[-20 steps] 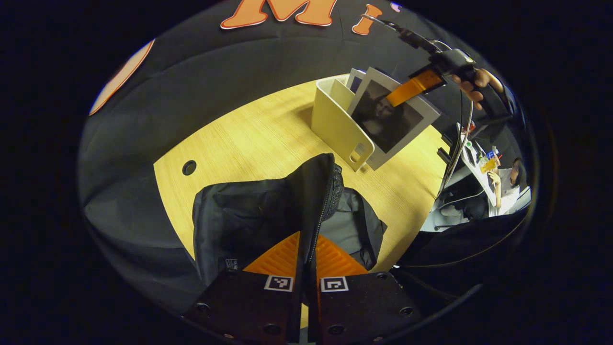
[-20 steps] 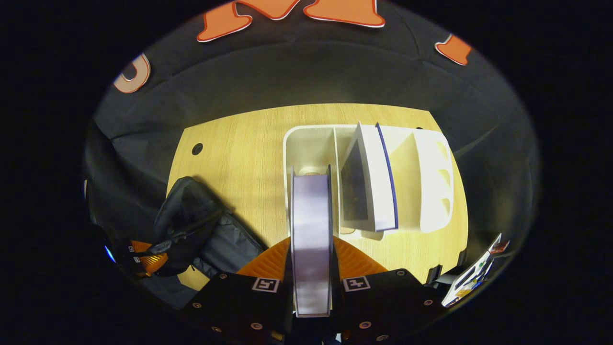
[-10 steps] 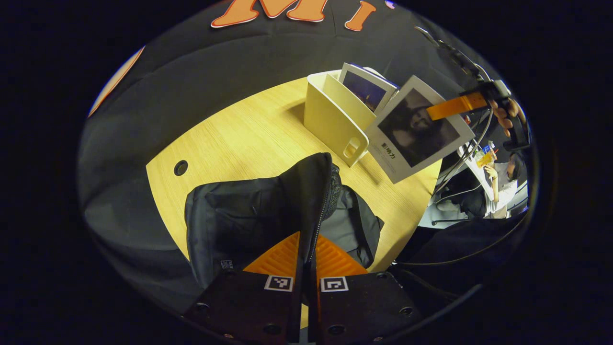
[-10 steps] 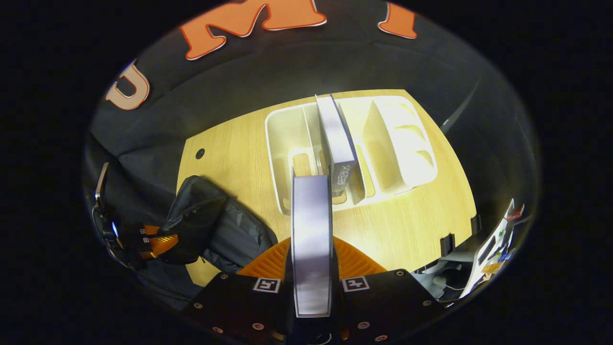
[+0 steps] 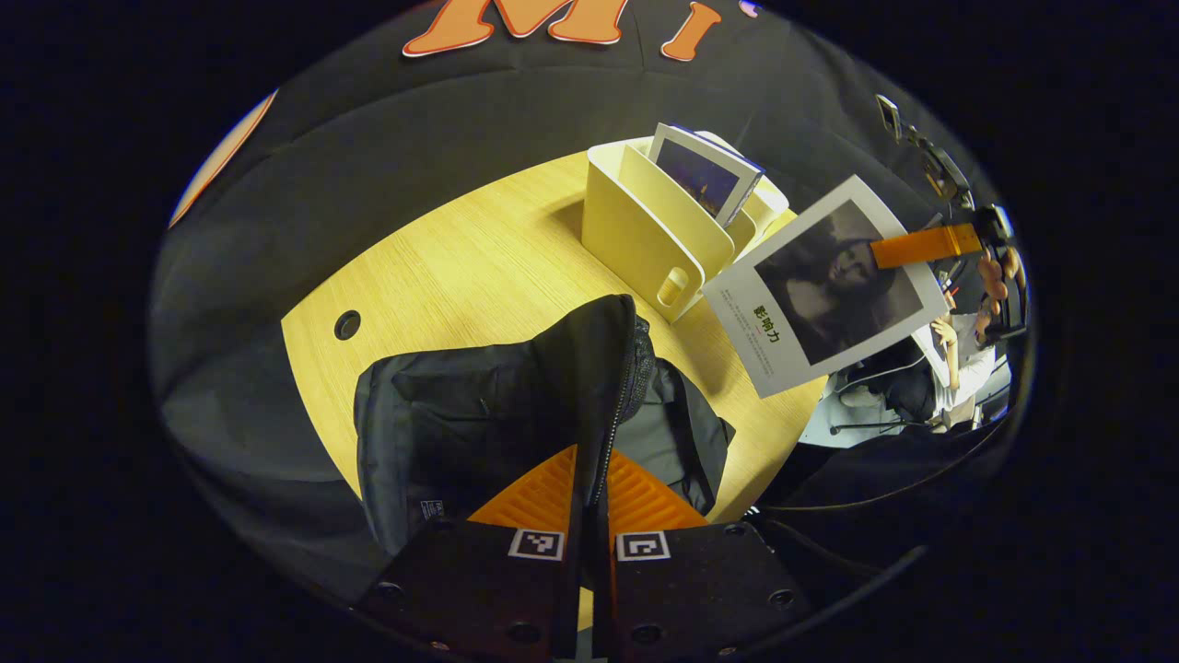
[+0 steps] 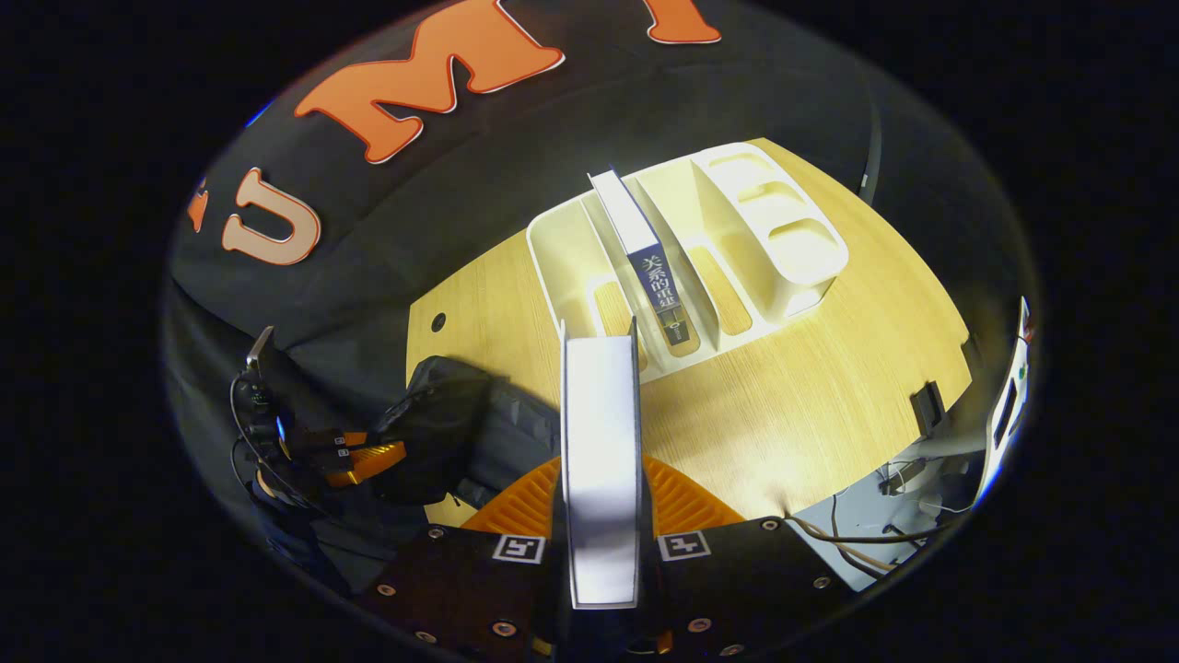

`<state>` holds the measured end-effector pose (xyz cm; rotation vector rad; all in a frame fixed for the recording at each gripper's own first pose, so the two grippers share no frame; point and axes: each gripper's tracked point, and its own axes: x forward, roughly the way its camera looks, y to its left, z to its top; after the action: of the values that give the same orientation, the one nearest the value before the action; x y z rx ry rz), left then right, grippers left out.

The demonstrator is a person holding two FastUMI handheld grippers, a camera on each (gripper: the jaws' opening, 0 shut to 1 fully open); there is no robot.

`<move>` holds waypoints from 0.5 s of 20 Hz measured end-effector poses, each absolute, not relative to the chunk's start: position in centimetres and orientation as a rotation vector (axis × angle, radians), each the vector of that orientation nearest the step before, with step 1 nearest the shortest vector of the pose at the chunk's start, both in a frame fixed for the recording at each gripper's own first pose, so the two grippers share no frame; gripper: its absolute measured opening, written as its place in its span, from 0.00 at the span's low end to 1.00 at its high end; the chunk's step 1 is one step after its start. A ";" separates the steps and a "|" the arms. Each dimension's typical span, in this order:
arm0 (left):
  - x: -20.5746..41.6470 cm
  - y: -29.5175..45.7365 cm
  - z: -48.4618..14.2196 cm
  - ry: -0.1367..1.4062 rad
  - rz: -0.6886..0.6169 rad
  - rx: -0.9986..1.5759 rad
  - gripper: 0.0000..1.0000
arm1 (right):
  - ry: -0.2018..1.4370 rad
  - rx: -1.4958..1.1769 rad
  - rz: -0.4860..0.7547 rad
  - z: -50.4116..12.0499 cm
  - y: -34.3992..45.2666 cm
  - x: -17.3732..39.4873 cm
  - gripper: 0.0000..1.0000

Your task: Open the schoolbag, grab two books from the bookshelf and put them into the schoolbag.

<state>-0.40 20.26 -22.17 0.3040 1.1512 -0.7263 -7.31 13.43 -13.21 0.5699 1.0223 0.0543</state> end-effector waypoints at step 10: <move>-0.3 19.7 -21.6 1.156 -0.703 0.291 0.05 | 0.973 0.801 0.200 -14.9 18.1 -9.5 0.30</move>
<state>-0.35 19.65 -21.63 0.2908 1.1561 -0.7034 -9.51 18.14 -14.87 0.8010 0.9733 0.2003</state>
